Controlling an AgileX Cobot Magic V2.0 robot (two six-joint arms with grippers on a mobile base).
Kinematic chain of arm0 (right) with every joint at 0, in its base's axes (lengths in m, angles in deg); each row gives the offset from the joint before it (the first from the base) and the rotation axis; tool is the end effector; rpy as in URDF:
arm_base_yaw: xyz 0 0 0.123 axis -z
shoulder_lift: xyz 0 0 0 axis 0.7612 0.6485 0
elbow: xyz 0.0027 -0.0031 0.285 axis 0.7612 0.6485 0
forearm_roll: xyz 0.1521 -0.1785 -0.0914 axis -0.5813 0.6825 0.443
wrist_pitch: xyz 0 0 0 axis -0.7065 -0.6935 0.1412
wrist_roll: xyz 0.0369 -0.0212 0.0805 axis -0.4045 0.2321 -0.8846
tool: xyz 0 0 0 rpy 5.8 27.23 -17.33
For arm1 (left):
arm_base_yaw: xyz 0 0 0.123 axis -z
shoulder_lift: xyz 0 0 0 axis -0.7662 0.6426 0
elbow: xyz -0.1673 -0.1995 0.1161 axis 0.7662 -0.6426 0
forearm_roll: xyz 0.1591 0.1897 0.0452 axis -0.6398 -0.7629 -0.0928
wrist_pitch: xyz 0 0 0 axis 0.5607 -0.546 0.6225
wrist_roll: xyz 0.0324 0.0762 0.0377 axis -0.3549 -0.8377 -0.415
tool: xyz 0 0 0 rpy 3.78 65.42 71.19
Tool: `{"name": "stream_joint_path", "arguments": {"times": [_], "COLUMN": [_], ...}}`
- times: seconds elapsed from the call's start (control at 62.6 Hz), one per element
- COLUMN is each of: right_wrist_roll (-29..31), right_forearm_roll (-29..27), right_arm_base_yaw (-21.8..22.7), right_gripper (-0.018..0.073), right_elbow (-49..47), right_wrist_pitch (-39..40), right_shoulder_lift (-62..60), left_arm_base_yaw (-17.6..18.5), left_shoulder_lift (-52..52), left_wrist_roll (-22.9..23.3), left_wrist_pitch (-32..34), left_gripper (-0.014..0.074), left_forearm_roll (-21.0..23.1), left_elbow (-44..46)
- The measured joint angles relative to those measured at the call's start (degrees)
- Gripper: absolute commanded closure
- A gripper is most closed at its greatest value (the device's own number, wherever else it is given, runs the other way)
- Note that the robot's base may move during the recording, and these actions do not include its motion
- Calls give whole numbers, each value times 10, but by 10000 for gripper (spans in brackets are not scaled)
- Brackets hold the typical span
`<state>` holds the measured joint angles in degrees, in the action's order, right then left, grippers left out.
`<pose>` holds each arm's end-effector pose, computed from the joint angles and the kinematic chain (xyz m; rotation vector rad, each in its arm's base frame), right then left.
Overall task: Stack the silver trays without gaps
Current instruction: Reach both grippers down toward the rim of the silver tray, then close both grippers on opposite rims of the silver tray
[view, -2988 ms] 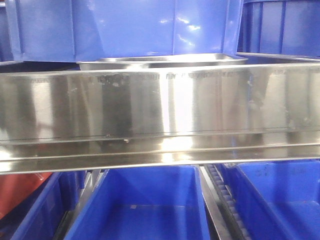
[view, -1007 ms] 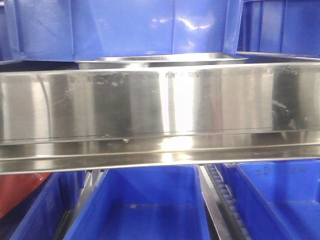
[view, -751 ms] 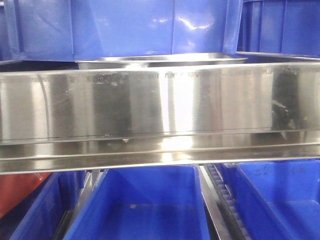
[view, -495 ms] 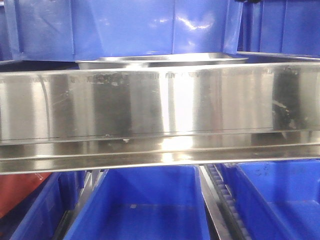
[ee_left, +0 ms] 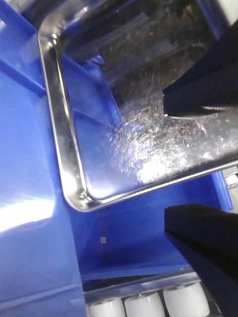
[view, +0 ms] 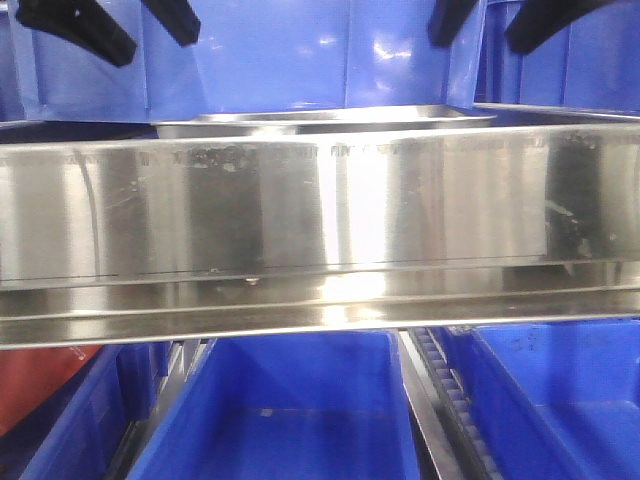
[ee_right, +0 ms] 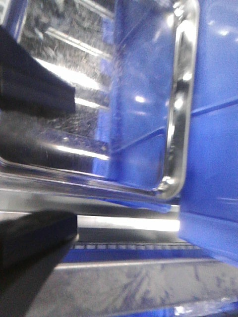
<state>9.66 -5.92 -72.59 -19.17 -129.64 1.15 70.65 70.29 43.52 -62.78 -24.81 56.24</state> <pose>0.2976 0.1230 0.3258 -0.1184 2.4231 0.2761 0.3094 -0.1308 0.3268 0.2998 2.3764 -0.4265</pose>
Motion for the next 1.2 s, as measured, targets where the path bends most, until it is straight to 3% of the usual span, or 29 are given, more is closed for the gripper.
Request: {"name": "stream_joint_path", "arguments": {"times": [0.751, 1.198], "right_wrist_roll": [0, 0], "right_forearm_roll": [24, 24], "right_arm_base_yaw": [0, 26], "right_gripper": [303, 303], "right_elbow": [0, -1], "right_wrist_pitch": [20, 32], "right_shoulder_lift": [59, 76], "left_arm_base_yaw": [0, 0], "left_shoulder_lift": [69, 95], "left_wrist_roll": [1, 1], "left_wrist_pitch": [-10, -8], "left_gripper": [288, 288], "left_forearm_roll": [32, 33], "left_elbow": [0, 16]}}
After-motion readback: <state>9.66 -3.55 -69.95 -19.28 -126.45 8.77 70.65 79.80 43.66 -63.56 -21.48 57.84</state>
